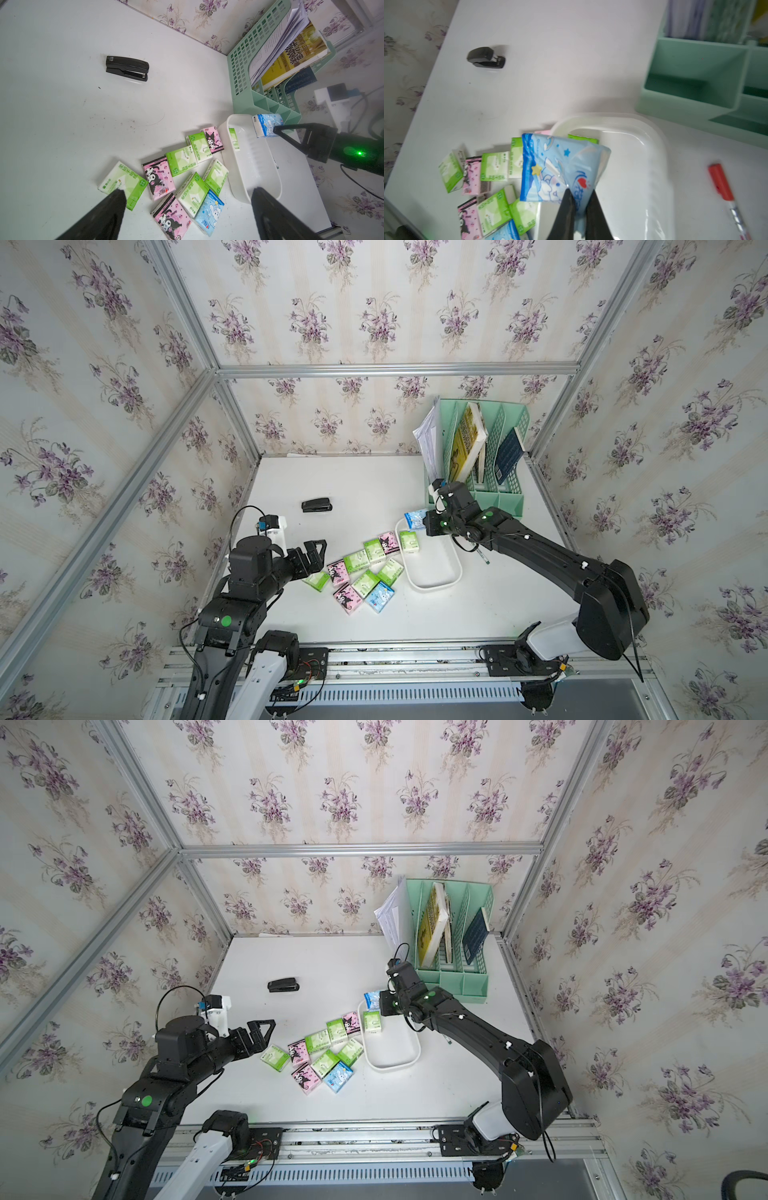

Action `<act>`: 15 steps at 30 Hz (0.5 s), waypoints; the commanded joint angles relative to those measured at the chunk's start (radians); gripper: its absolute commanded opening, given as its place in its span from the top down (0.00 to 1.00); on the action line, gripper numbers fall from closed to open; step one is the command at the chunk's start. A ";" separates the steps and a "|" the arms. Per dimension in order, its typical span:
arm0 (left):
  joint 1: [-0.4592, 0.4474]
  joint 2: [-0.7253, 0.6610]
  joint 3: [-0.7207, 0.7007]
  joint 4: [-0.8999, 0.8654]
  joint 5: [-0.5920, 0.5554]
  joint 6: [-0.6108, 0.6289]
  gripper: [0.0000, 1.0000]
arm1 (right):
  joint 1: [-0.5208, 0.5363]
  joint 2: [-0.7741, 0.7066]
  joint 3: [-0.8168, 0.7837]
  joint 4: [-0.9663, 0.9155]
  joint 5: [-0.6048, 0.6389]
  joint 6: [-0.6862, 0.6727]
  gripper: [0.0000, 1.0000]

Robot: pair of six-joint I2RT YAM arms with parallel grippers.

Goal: Put the pocket tissues into the storage box
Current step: Place the pocket tissues in the storage box.

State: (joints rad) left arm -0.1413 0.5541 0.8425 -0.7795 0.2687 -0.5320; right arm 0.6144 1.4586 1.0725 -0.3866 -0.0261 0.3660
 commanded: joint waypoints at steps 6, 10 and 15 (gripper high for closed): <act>-0.151 0.106 0.004 0.124 -0.023 -0.040 0.01 | -0.062 0.035 -0.056 -0.001 0.042 -0.071 1.00; -0.275 0.184 0.023 0.204 -0.066 -0.049 0.01 | -0.062 0.087 -0.050 0.027 0.043 -0.074 1.00; -0.424 0.334 0.090 0.209 -0.122 -0.002 0.01 | -0.062 0.165 -0.022 0.048 0.056 -0.076 1.00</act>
State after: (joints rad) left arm -0.5167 0.8371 0.9047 -0.6128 0.1947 -0.5694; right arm 0.5533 1.5982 1.0340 -0.3717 0.0113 0.3027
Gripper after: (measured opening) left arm 0.988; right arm 0.115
